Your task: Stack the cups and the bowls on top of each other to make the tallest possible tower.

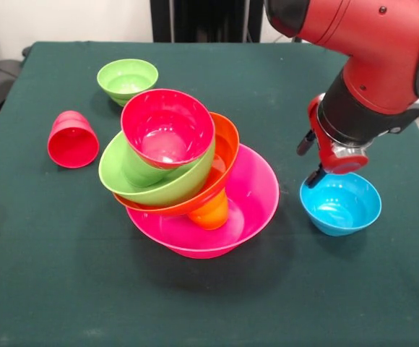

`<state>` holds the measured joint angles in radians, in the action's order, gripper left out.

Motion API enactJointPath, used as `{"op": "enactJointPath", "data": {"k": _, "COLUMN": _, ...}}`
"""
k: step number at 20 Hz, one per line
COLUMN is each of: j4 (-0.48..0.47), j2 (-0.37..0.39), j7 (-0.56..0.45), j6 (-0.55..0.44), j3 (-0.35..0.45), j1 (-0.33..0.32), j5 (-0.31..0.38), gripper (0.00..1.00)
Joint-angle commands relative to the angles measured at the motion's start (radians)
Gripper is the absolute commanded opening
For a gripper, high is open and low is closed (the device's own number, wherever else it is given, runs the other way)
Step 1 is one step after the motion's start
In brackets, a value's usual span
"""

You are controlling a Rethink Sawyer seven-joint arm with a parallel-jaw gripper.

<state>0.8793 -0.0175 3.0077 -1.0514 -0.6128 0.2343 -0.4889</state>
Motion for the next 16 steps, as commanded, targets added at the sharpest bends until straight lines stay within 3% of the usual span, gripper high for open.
{"op": "enactJointPath", "data": {"k": 1, "j4": -0.044, "j2": -0.008, "j7": 0.192, "j6": 0.023, "j3": 0.081, "j1": 0.019, "j5": -0.029, "gripper": 1.0}}
{"op": "enactJointPath", "data": {"k": 10, "j4": -0.085, "j2": -0.025, "j7": 0.22, "j6": -0.003, "j3": 0.076, "j1": 0.027, "j5": -0.049, "gripper": 1.0}}
{"op": "enactJointPath", "data": {"k": 16, "j4": -0.037, "j2": -0.004, "j7": 0.164, "j6": 0.034, "j3": 0.085, "j1": 0.03, "j5": -0.041, "gripper": 1.0}}
